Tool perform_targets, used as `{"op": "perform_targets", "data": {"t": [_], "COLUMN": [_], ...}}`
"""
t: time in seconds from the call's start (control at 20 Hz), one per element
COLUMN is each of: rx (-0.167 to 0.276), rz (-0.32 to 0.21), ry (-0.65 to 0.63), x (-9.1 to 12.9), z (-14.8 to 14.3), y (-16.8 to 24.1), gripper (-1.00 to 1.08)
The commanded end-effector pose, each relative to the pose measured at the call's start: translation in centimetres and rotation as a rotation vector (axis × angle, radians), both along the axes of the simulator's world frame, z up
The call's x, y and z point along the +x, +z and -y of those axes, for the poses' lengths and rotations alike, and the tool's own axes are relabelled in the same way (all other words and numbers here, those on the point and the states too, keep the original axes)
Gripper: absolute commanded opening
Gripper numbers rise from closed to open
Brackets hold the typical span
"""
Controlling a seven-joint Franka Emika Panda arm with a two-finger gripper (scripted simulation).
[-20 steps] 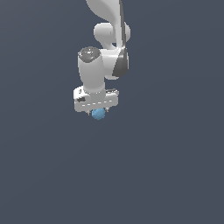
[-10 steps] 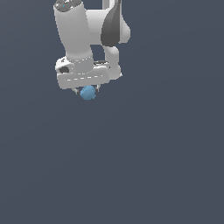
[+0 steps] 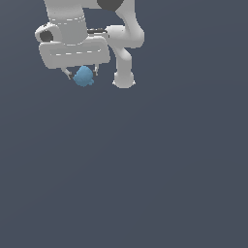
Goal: Pick up the object and move it to a goal position.
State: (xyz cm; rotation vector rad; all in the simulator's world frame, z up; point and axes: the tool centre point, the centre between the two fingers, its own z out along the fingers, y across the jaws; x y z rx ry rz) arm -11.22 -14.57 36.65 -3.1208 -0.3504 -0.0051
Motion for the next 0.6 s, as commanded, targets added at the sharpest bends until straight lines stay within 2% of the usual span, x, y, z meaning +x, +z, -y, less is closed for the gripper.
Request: {"op": "perform_targets", "data": {"t": [0.0,0.55], "rx": [0.0,-0.001], "rz": [-0.002,-0.003], "ry": [0.001,0.001], "x": [-0.5,-1.3], "z": [0.7,2.3], "y": [1.9,6.1], "gripper": [-1.0,-1.0]}}
